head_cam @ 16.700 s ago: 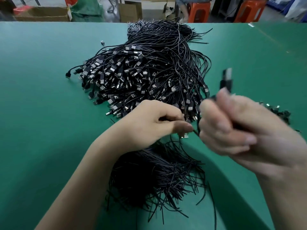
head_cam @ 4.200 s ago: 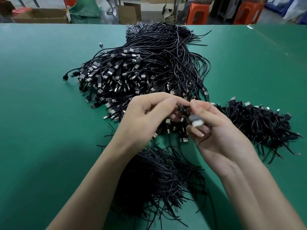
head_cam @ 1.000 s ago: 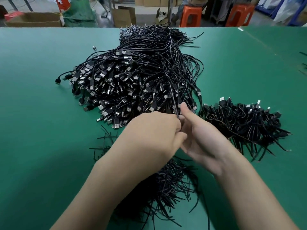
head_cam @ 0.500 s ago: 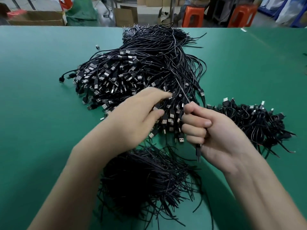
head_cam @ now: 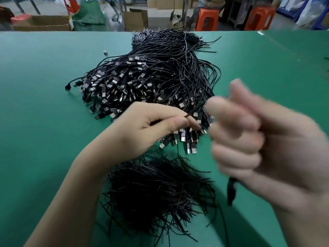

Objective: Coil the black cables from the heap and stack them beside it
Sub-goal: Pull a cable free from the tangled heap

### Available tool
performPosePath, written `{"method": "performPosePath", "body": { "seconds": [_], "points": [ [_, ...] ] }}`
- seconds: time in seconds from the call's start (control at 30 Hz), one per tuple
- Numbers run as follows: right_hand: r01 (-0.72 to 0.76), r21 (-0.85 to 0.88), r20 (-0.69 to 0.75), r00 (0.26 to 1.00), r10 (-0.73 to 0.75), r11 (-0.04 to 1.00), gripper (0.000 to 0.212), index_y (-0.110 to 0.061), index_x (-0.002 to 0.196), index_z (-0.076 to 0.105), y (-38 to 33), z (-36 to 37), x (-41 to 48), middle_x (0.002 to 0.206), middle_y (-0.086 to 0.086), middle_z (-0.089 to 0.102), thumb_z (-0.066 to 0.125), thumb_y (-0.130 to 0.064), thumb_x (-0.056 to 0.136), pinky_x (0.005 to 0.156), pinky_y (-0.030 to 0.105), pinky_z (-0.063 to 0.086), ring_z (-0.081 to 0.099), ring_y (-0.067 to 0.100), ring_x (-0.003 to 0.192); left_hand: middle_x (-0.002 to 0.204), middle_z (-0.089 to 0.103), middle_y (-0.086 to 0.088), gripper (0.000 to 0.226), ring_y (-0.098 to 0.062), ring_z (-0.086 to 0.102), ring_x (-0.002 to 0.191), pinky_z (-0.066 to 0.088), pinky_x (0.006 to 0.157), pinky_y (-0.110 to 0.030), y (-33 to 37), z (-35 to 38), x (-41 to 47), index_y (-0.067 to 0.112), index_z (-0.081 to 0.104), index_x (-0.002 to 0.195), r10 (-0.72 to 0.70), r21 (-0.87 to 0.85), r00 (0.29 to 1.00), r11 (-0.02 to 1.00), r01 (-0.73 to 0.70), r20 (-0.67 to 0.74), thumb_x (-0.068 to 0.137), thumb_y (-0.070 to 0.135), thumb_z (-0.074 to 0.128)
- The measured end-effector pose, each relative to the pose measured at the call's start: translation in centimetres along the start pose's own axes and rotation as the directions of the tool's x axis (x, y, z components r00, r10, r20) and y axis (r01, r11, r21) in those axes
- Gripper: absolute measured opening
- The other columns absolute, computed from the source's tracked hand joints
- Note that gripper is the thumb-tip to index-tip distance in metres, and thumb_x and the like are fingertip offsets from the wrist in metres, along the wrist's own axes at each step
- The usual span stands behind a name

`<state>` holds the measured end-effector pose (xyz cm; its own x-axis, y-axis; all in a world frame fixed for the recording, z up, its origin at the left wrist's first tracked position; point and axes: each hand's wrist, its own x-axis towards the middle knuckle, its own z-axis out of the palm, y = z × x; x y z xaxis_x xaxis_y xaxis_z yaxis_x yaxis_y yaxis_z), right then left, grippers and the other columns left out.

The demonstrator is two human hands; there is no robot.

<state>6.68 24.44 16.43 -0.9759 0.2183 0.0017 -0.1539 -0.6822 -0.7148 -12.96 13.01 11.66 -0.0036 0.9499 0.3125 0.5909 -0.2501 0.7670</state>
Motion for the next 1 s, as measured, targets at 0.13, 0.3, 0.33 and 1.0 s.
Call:
{"method": "performPosePath", "body": {
  "seconds": [0.13,0.3,0.33,1.0],
  "points": [
    [0.184,0.254,0.066,0.976,-0.207,0.949,0.030,0.001,0.102,0.062,-0.8,-1.1,0.0,0.068,0.001,0.037,0.043,-0.021,0.108,0.043,0.024,0.024,0.027,0.011,0.052,0.066,0.054,0.008,0.036,-0.003,0.043,0.055,0.035,0.051,-0.020,1.5,0.9,0.3,0.045,0.060,0.141,-0.097,-0.028,0.976,0.994,0.105,0.194,0.107,0.040,0.049],
    [0.482,-0.703,-0.096,0.664,-0.742,0.523,0.034,-0.018,0.097,0.070,1.5,-1.5,1.0,0.080,-0.006,0.067,0.039,-0.021,0.109,0.056,0.021,0.050,0.063,0.009,0.068,0.060,0.053,0.004,0.023,-0.004,0.041,0.050,0.031,0.050,-0.011,3.1,1.7,0.4,0.037,0.073,0.119,-0.122,0.136,0.969,0.986,0.094,0.214,0.106,0.035,0.054],
    [0.391,-0.843,-0.031,0.650,-0.759,0.369,0.034,-0.018,0.099,0.069,2.2,-1.6,1.2,0.084,-0.005,0.070,0.038,-0.019,0.110,0.064,0.025,0.054,0.068,0.011,0.075,0.059,0.052,0.008,0.020,-0.003,0.042,0.051,0.031,0.051,-0.010,3.4,1.5,0.4,0.030,0.075,0.102,-0.086,0.164,0.981,0.985,0.057,0.176,0.105,0.034,0.055],
    [0.448,0.114,-0.037,0.894,-0.447,0.887,0.040,-0.006,0.105,0.075,3.2,-1.7,2.1,0.089,0.005,0.074,0.037,-0.022,0.106,0.063,0.019,0.056,0.070,0.009,0.073,0.069,0.060,0.018,0.034,-0.002,0.054,0.062,0.046,0.061,-0.026,1.4,3.0,0.9,0.048,0.061,0.080,-0.172,0.090,0.982,0.982,0.164,0.084,0.107,0.033,0.048]
  ]
}}
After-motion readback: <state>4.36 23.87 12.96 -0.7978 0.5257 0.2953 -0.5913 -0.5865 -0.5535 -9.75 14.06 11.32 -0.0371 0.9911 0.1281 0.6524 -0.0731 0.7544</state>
